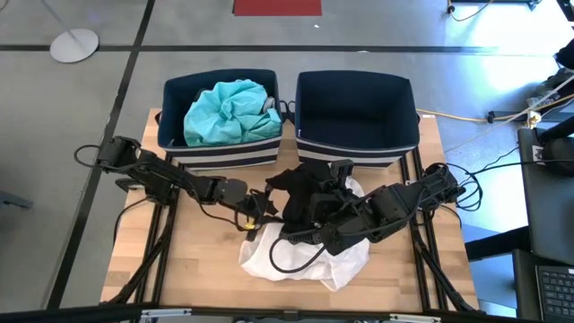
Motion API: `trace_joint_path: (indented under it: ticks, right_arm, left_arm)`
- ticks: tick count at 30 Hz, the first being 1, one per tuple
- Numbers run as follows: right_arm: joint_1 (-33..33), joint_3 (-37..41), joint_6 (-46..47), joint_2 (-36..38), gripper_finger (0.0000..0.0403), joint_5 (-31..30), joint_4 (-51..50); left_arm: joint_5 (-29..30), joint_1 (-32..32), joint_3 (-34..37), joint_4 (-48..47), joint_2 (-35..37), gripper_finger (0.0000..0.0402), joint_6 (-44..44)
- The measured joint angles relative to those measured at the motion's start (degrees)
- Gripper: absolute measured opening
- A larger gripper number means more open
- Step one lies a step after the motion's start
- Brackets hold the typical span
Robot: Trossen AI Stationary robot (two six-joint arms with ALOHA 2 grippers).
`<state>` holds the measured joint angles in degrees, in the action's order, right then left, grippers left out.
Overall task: Sort clothes
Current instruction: Put the black boxers into the right blue bin
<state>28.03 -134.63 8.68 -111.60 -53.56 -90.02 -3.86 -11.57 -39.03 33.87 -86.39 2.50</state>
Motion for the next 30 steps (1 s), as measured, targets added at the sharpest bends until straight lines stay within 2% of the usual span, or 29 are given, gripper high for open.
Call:
trace_joint_path:
  ticks: [3,12,21,30]
  right_arm:
    - [0.02,0.00,-0.12,0.01,0.0018,-2.71,0.00]
    - [-0.45,0.02,-0.10,3.91,0.0019,-20.89,0.53]
    - [-3.37,0.00,-0.09,8.65,0.0019,-26.49,1.29]
    - [-12.18,0.00,-0.16,11.01,0.0019,-26.44,1.09]
  left_arm:
    - [0.88,0.34,0.00,-2.06,0.04,0.0009,1.36]
    - [2.58,3.08,0.02,-18.01,-0.39,0.0001,1.28]
    - [3.33,6.56,0.24,-32.51,-0.39,0.0001,-4.87]
    - [3.63,9.70,4.19,-33.81,-0.37,0.0001,-8.80]
